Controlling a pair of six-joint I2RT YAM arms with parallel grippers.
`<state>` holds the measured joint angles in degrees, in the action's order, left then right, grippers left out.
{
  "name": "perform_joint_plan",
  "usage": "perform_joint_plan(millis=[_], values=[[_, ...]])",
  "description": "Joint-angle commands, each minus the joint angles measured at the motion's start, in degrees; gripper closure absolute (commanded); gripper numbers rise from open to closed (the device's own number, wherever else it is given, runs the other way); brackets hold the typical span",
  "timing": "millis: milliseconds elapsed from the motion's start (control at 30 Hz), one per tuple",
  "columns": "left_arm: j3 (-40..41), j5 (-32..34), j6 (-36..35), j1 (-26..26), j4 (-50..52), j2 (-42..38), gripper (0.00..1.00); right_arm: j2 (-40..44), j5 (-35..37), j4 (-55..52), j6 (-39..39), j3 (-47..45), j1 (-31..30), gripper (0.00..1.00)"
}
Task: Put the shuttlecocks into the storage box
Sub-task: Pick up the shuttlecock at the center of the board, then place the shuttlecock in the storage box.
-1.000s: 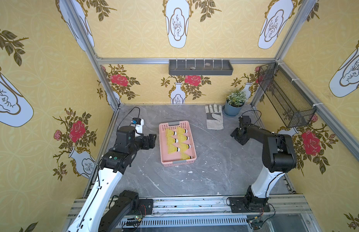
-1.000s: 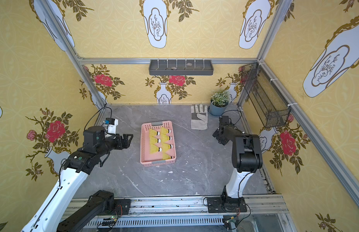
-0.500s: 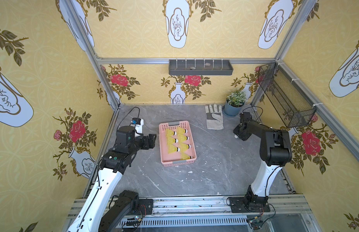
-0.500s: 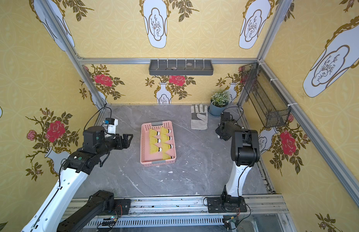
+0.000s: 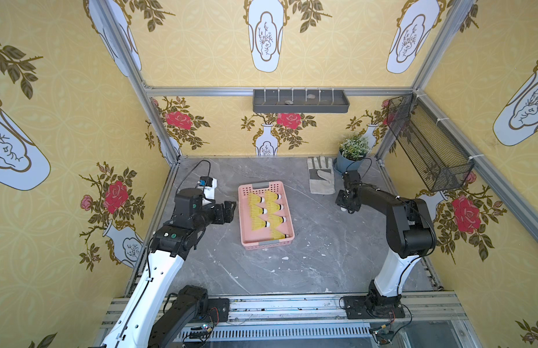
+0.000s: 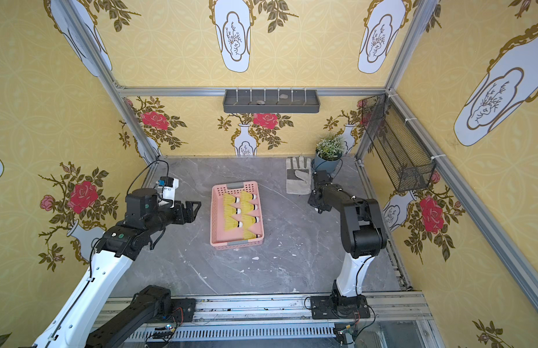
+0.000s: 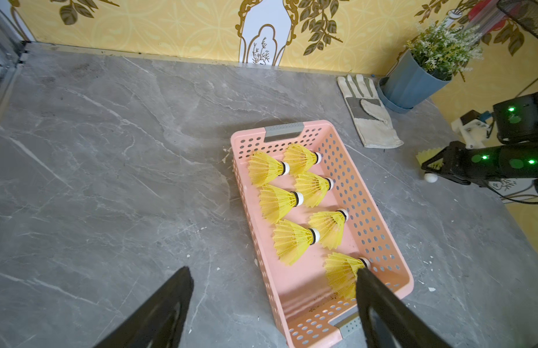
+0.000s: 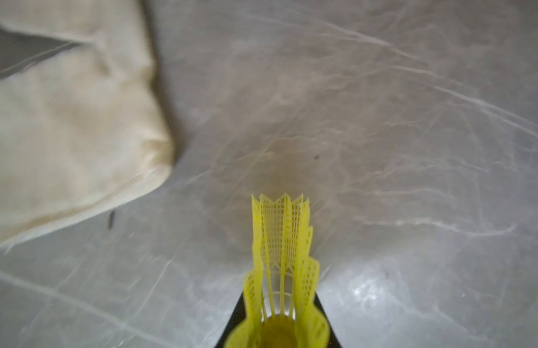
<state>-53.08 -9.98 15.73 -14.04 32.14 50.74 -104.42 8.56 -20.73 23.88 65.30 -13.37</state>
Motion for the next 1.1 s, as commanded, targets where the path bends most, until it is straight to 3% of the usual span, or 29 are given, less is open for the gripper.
perform_joint_plan(millis=[0,200,433,833,1067], values=[[0.5,-5.9,0.1,0.0,-1.6,0.9,0.13,3.8,-2.6,2.2,-7.0,-2.0,-3.0,0.84],[0.7,-17.9,3.2,0.0,-5.8,4.6,0.15,12.6,-16.4,4.0,-12.2,-4.7,-7.1,0.81],[-0.8,-30.9,7.1,-0.8,-12.3,11.4,0.21,17.7,-25.1,-0.4,-16.6,-1.9,-14.3,0.79],[-8.3,-32.9,-1.7,-9.1,-11.1,18.9,0.32,20.1,-37.4,-8.9,-23.7,6.9,-23.4,0.77],[-11.0,-32.3,-6.1,-13.1,-10.4,21.0,0.43,19.8,-42.4,-11.2,-25.6,9.7,-25.4,0.77]])
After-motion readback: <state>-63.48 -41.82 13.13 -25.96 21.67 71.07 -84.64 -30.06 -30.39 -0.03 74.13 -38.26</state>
